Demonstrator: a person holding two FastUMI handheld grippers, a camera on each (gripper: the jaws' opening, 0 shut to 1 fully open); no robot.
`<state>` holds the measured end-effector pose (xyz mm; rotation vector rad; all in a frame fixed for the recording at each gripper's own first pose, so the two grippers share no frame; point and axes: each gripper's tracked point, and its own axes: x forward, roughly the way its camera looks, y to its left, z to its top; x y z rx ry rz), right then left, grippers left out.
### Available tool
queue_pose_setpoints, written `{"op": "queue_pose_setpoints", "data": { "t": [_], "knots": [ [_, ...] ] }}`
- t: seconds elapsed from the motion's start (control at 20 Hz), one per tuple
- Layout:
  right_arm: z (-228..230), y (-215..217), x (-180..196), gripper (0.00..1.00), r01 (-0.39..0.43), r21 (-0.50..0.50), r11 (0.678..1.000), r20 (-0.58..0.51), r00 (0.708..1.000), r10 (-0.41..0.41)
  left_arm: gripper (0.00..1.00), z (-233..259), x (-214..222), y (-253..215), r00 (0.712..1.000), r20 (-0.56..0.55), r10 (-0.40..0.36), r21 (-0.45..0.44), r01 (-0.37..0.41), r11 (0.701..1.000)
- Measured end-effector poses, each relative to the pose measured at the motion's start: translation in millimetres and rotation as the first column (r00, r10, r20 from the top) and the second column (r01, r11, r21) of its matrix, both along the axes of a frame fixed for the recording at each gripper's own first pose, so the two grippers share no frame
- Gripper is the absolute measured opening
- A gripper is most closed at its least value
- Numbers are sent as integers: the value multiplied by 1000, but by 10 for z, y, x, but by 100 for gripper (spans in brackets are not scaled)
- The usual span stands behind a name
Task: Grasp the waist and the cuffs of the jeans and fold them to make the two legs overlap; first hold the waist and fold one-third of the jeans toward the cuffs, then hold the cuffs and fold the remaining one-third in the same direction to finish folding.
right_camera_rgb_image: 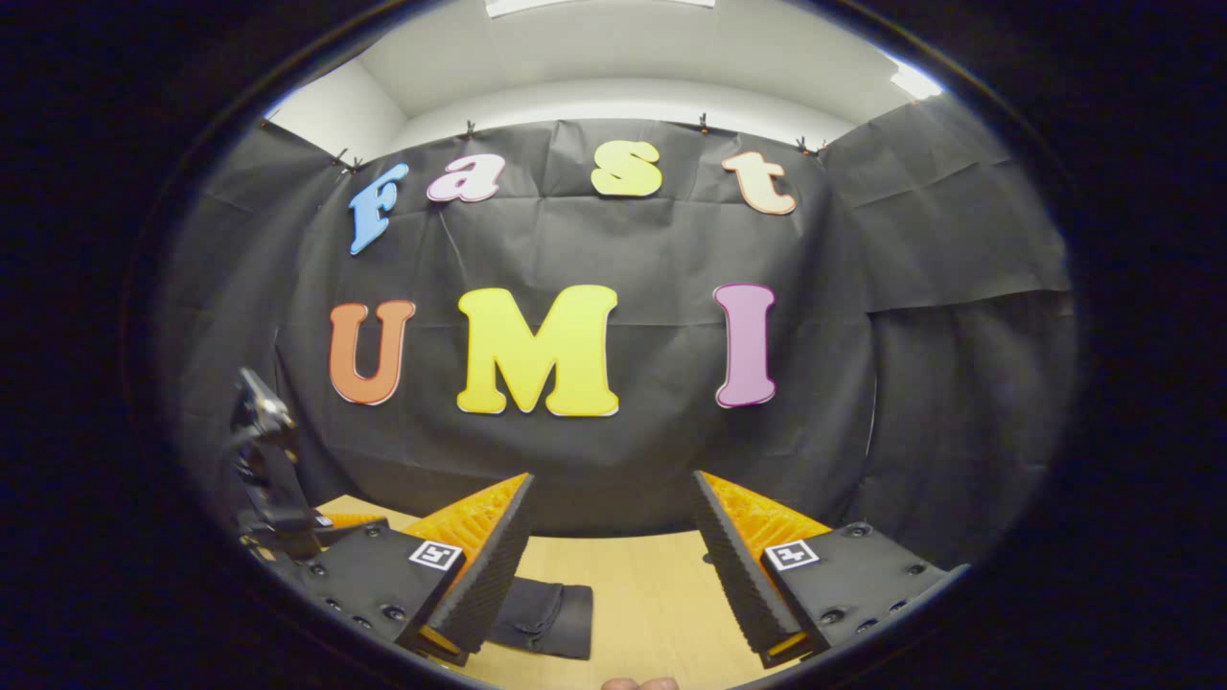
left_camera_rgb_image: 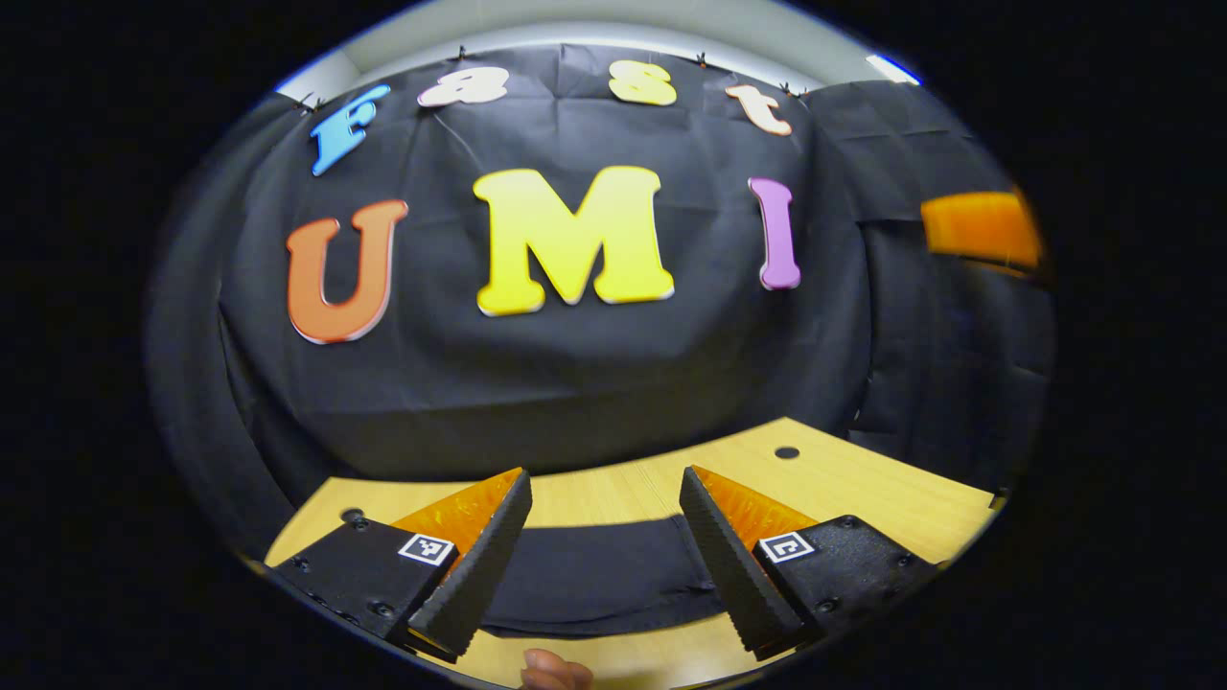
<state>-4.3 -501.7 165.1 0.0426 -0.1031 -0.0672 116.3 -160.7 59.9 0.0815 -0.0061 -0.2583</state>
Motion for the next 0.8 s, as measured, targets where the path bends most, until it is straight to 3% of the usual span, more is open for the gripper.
{"op": "queue_pose_setpoints", "data": {
  "t": [0.3,0.45,0.8],
  "knots": [
    [59,642,121,99,-114,57,992,26,993,113,99,617,-375,827,986,28,167,-118,-163,980],
    [56,800,149,99,-152,50,987,33,988,151,99,694,-464,1092,971,40,234,-134,-227,965],
    [-45,847,154,98,-165,72,984,16,986,164,99,580,-627,1184,969,20,246,-134,-241,961]
  ]
}}
